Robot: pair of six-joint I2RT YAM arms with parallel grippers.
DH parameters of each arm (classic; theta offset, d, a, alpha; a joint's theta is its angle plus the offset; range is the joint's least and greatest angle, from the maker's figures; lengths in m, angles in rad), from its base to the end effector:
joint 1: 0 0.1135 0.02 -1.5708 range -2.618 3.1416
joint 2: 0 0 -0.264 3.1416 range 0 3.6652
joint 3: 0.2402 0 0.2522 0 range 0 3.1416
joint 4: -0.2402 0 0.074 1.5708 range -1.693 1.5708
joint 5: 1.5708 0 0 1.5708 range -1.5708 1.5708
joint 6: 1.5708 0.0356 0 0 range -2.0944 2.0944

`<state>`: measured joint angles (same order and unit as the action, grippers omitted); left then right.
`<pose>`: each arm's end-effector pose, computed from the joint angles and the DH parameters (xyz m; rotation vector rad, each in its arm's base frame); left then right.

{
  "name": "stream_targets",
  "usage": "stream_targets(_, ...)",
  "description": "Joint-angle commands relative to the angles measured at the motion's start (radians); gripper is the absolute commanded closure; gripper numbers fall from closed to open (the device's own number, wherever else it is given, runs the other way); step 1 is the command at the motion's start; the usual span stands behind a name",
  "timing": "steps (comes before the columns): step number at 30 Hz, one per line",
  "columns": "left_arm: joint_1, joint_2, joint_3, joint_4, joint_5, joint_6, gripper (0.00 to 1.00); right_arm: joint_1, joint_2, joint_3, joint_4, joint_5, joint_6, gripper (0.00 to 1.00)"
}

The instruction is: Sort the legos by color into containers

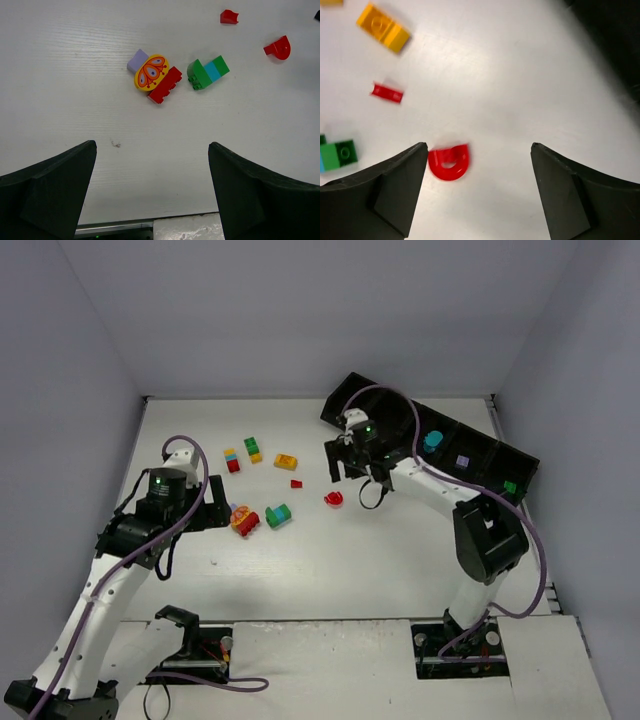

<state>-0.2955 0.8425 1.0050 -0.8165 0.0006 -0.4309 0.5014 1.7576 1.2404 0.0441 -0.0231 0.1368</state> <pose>0.1562 -0.0476 0.3427 -0.1522 2.2493 -0.3959 0.3584 0.1974 0.2540 -0.3897 2.0331 0.4198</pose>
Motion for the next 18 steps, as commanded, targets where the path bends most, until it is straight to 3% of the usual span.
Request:
stream_targets(1,-0.005,0.004,0.046,0.048,-0.001,0.001,0.13,0.041,0.017,-0.036,0.013,-0.008,0.038,0.2)
stream_targets(5,-0.005,-0.005,0.047,0.04,-0.001,0.004,0.13,0.12,0.071,-0.048,0.031,0.011,0.046,0.2)
stream_targets(18,-0.004,-0.042,0.038,0.017,-0.001,0.012,0.13,0.17,0.171,-0.082,0.056,0.069,0.066,0.25)
